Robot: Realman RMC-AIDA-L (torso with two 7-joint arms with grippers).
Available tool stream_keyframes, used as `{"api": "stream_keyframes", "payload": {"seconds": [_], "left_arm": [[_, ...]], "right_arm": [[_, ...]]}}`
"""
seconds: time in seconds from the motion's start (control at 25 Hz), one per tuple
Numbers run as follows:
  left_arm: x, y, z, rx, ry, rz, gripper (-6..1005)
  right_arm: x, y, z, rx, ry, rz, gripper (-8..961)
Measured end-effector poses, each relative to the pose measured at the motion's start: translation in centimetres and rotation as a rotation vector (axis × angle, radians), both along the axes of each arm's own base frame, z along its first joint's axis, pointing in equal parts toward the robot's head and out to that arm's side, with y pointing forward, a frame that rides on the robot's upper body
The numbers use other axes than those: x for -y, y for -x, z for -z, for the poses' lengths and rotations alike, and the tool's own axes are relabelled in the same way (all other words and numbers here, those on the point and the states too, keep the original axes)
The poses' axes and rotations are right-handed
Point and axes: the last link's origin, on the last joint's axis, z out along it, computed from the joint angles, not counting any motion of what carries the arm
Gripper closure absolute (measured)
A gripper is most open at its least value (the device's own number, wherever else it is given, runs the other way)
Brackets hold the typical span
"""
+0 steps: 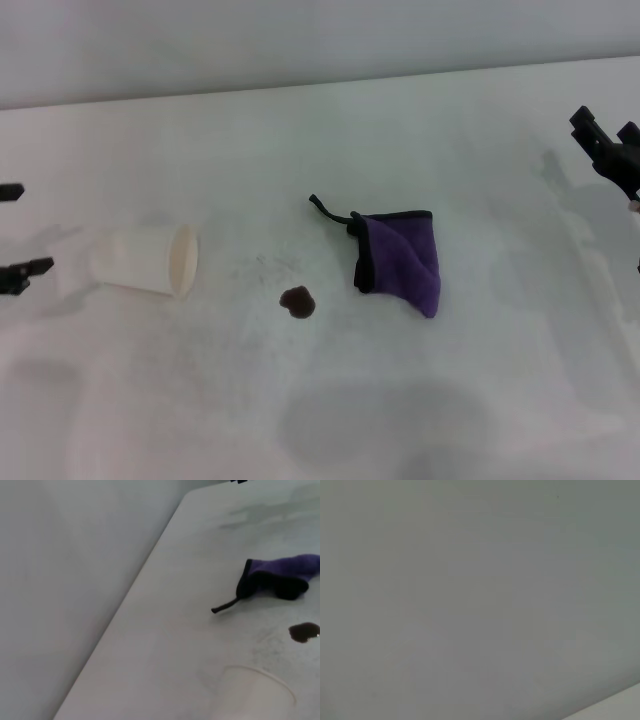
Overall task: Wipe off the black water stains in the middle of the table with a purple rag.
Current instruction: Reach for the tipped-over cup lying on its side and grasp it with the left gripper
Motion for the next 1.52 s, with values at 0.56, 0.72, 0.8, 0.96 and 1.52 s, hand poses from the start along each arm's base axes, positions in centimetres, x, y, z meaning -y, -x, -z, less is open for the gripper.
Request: {"api": "stream_keyframes", "payload": {"seconds": [0.56, 0.72, 0.8, 0.96, 1.52], "left_arm": [[-6.9, -6.3, 1.5, -0.274, 0.138, 0.123, 128], [-7.2, -7.8, 2.7, -0.363, 0.260, 0.160, 128], [-7.2, -8.2, 3.0, -0.405, 0.309, 0.173, 128], [-7.2, -8.5, 2.8, -0.452, 0.334, 0.243, 127], [-7.5, -7.4, 5.1, -0.541, 0.400, 0.274, 127]], "right_arm": [[0.0, 0.0, 0.4, -0.009, 0.011, 0.016, 76], [0.1, -0.2, 0.6, -0.035, 0.001, 0.043, 76], [0.2, -0.4, 0.7, -0.044, -0.001, 0.059, 76], [0.4, -0.6, 0.8, -0.058, -0.004, 0.083, 76], [0.3, -0.9, 1.1, -0.068, 0.004, 0.116, 77]]}}
